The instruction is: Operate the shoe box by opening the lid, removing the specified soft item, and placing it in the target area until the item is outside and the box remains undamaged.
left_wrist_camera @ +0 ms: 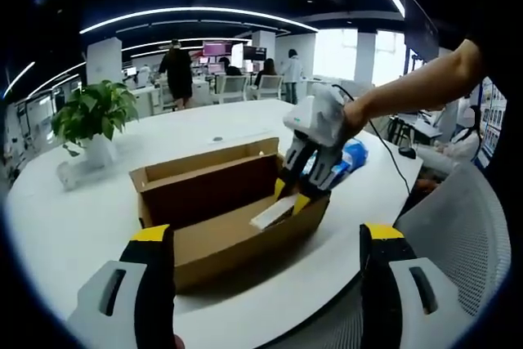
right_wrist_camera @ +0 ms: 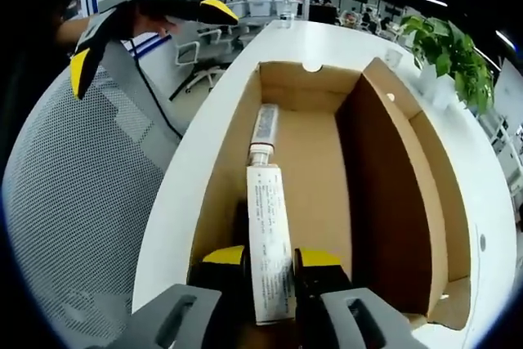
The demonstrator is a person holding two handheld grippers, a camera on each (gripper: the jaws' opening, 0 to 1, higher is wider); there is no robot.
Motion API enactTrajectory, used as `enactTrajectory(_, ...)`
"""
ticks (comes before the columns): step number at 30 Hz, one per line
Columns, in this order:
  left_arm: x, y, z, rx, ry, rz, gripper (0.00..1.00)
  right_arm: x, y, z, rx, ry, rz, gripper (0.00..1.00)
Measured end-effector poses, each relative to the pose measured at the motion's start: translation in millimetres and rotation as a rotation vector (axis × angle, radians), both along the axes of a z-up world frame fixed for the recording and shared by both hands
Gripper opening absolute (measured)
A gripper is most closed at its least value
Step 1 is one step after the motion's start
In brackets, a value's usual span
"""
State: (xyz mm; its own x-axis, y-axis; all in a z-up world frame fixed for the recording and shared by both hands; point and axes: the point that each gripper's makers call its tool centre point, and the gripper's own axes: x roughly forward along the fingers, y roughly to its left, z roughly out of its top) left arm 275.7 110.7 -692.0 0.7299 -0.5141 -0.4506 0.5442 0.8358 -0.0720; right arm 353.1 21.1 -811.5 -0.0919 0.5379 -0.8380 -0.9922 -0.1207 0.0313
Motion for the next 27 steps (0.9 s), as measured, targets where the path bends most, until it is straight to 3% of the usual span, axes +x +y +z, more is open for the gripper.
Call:
enactTrajectory(11,1.3,2,-1.3,0.002,0.001,0.004,0.96,-7,3,-4.8,-0.017,0.018,0.014,0.17)
enactTrajectory(16,1.4,2,-1.3,0.004,0.000,0.004,0.96,-4,2,-3.9,-0.024,0.027,-0.032,0.16)
enactTrajectory(27,0.5,2,-0.8,-0.003,-0.005,0.006,0.96,3,-1,10.3,0.005,0.013,-0.066,0.15)
